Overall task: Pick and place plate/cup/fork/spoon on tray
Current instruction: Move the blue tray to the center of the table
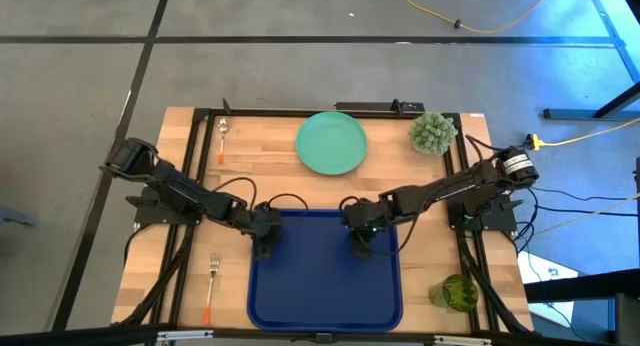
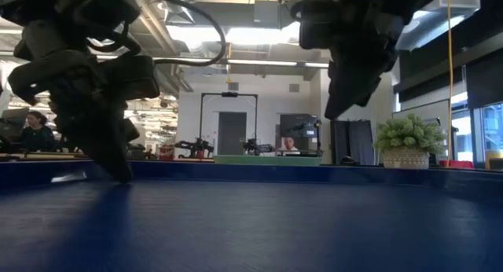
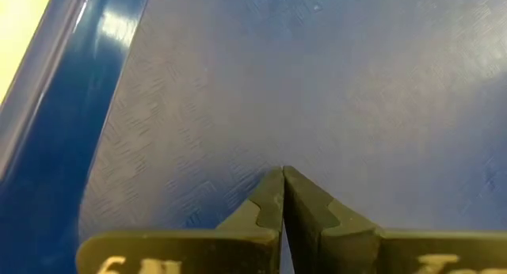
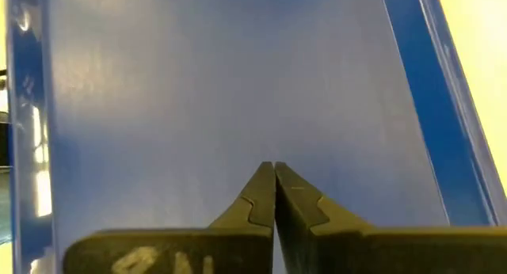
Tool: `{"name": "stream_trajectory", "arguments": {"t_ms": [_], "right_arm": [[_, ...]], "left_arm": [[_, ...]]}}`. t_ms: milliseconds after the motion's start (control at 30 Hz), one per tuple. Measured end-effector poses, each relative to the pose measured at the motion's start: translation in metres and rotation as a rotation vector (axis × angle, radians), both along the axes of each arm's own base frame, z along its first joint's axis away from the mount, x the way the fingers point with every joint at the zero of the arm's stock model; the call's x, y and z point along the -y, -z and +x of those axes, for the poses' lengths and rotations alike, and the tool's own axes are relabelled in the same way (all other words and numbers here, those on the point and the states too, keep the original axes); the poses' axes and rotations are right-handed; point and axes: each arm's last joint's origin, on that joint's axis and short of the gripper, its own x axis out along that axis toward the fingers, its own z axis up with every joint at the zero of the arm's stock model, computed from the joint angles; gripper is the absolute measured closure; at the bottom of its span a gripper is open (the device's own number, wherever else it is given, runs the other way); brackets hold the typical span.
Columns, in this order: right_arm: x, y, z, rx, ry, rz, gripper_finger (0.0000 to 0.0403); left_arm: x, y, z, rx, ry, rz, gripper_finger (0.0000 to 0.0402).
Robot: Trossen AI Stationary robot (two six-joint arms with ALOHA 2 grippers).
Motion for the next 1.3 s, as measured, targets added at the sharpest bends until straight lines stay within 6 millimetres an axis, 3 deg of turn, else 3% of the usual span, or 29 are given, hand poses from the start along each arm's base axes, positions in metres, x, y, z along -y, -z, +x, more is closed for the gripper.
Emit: {"name": "stream_trajectory", "arguments": {"t_ms": [367,1300], "right_arm": [[-0.001,-0.005,0.002,0.011,0.002,0.002,0.0399],[-0.001,-0.005,0.003,0.014,-0.002,0.001,0.0399]], "left_arm": [[-0.002,0.008,0.002,-0.016,-0.083,0.02,0.0401],[-0.04,0.011,0.004,-0.023,-0.486,0.102,0.0401]]}}
